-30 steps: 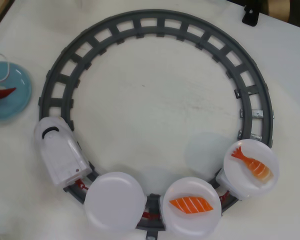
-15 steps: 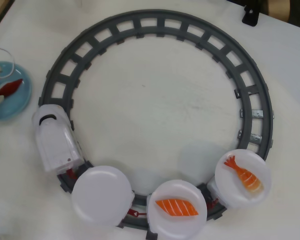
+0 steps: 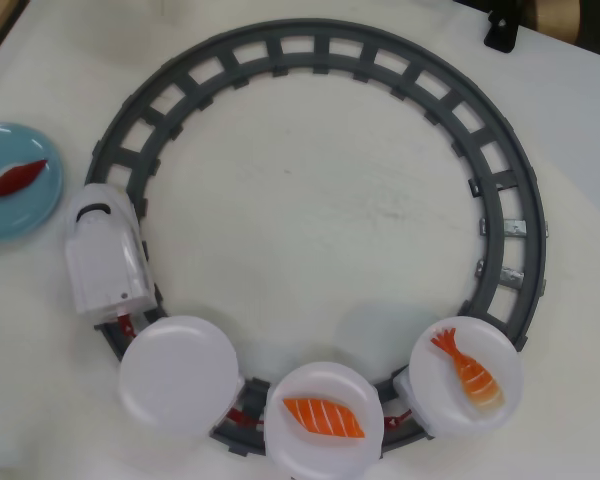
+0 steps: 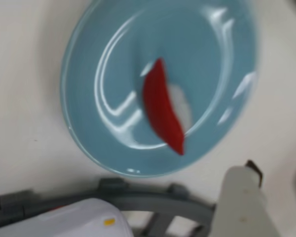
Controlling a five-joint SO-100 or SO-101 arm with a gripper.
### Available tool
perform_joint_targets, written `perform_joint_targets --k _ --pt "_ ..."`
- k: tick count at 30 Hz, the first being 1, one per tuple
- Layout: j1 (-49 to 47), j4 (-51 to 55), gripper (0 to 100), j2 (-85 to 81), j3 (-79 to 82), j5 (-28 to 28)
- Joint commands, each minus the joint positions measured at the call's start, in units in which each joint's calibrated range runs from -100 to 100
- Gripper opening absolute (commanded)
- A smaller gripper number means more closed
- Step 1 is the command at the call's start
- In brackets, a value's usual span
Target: Pick up the sushi from the Shinkansen and put it on the blue dish
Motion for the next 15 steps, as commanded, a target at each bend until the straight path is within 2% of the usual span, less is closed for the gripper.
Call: perform_joint_targets --k 1,5,11,15 --pt "-5.4 1.09 3 -10.74 8.26 1.62" --pt "-8.83 -3.24 3 -17.71 22.06 1.62" --pt "-11.91 -18.52 3 -33.22 48.21 1.62" --pt "-12.79 -22.35 3 -45.42 62.19 1.62"
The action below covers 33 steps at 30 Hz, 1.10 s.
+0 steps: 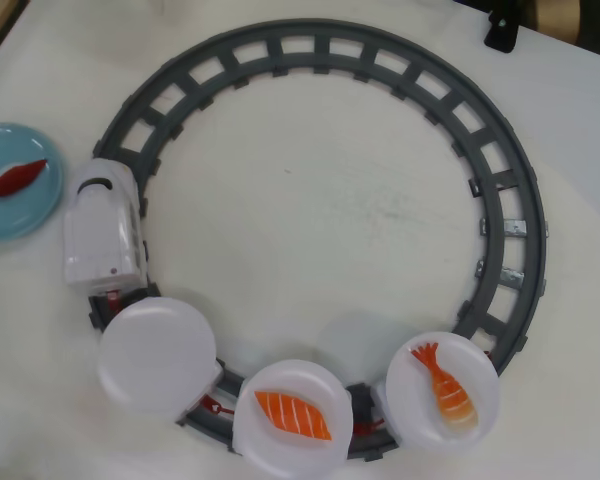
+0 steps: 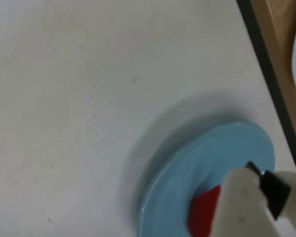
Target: Pick up the sushi from the Shinkansen and put it on the blue dish
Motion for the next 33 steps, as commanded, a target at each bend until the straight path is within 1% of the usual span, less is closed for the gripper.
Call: perform_joint_targets --k 1,10,13,17,33 --pt "-0.29 -2.94 3 -13.31 10.91 0.23" --pt "-0.29 -2.0 3 -45.74 34.44 0.23" --pt "-0.29 -1.32 3 -57.44 39.4 0.23" --pt "-0.29 -0.64 3 -67.31 44.27 0.17" --pt "-10.41 -0.73 3 -68.47 51.58 0.17"
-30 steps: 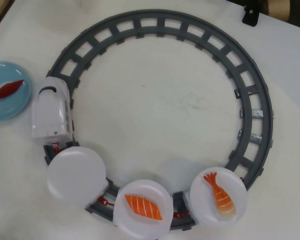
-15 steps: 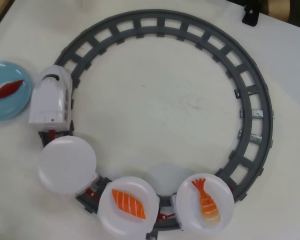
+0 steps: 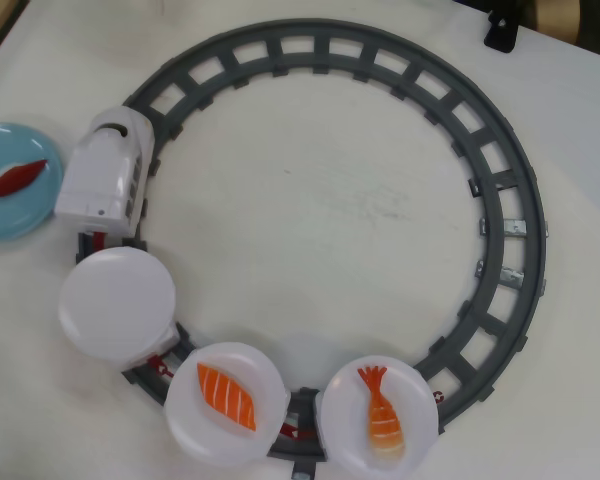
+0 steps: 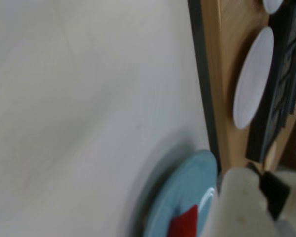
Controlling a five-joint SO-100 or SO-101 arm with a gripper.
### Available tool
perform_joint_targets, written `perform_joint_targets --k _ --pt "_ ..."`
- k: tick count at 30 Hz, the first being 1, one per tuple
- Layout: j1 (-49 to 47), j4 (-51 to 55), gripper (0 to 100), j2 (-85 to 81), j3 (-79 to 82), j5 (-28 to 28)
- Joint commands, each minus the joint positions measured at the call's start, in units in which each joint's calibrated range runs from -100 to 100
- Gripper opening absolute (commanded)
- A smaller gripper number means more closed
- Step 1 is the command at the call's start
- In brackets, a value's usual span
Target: Pick up the sushi from the Shinkansen and put it on the blue dish
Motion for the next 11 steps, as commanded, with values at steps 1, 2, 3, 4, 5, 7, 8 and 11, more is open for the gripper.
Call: perform_joint_targets --k 1,2,3,4,5,7,8,11 --pt "-3.19 -0.39 3 -0.32 0.43 0.17" --pt "-3.72 -0.48 3 -0.32 0.43 0.17" --pt "-3.98 -0.48 3 -0.32 0.43 0.17" --pt "-4.07 -0.48 3 -0.32 0.43 0.17" --pt "-3.98 -0.48 3 -0.32 0.43 0.17" --pt "-3.98 -0.39 3 -0.32 0.52 0.17" --pt "-4.07 -0.39 3 -0.32 0.52 0.17" --pt "-3.9 -0.39 3 -0.32 0.52 0.17"
